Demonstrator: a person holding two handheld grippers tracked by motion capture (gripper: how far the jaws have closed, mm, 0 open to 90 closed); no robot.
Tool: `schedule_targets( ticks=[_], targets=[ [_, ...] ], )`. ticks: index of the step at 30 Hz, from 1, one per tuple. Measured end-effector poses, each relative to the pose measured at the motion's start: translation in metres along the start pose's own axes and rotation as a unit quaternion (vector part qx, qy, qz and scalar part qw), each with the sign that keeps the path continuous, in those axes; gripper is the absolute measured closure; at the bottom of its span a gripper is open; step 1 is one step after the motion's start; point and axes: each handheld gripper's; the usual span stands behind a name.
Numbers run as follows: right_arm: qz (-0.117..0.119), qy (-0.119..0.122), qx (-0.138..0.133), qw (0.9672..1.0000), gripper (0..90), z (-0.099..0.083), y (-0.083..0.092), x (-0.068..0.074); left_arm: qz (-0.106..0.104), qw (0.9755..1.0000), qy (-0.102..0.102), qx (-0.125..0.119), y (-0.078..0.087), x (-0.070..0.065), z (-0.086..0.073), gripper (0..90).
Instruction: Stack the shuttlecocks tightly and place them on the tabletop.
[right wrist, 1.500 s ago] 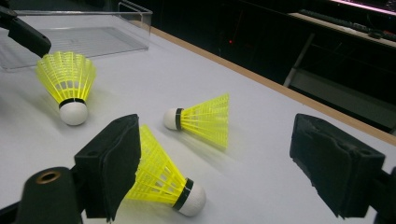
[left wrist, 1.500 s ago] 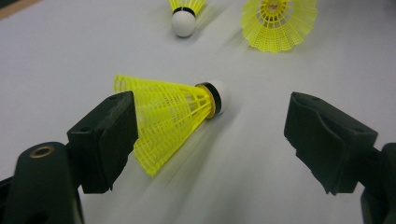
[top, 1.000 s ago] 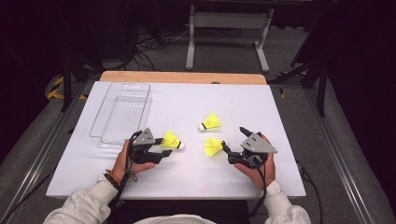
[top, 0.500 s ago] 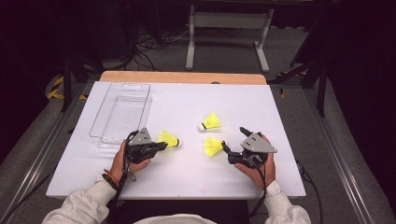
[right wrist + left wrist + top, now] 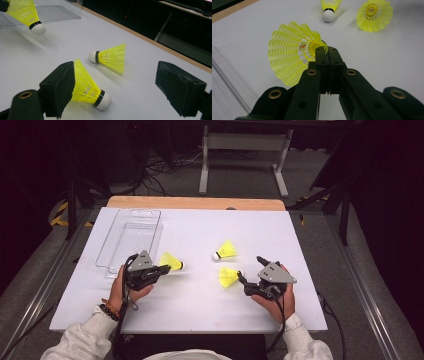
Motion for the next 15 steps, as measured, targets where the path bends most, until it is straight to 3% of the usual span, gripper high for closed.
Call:
schedule_targets(
  ticks=[7,9,15],
  targets=[
    [0.006,0.003,0.007,1.0000,16.8,-0.0004,-0.0014,0.0006,0.010,0.9997,0.012,0.019,0.0035,0.0076,-0.0027,87.8],
    [0.008,0.003,0.007,0.9999,16.8,-0.0003,-0.0013,0.0007,0.011,0.9996,0.006,0.025,0.0038,0.0078,-0.0030,88.5],
    [0.010,0.003,0.010,0.9999,16.5,-0.0007,-0.0019,0.0005,0.021,0.9994,0.009,0.025,0.0044,0.0090,-0.0033,86.3]
  ],
)
Point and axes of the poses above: each handheld gripper's, and its own axes: y roughly backward along the jaws, z roughly out of its top, x roughly to its left, and after that the axes turned 4 degrees about z, right-handed
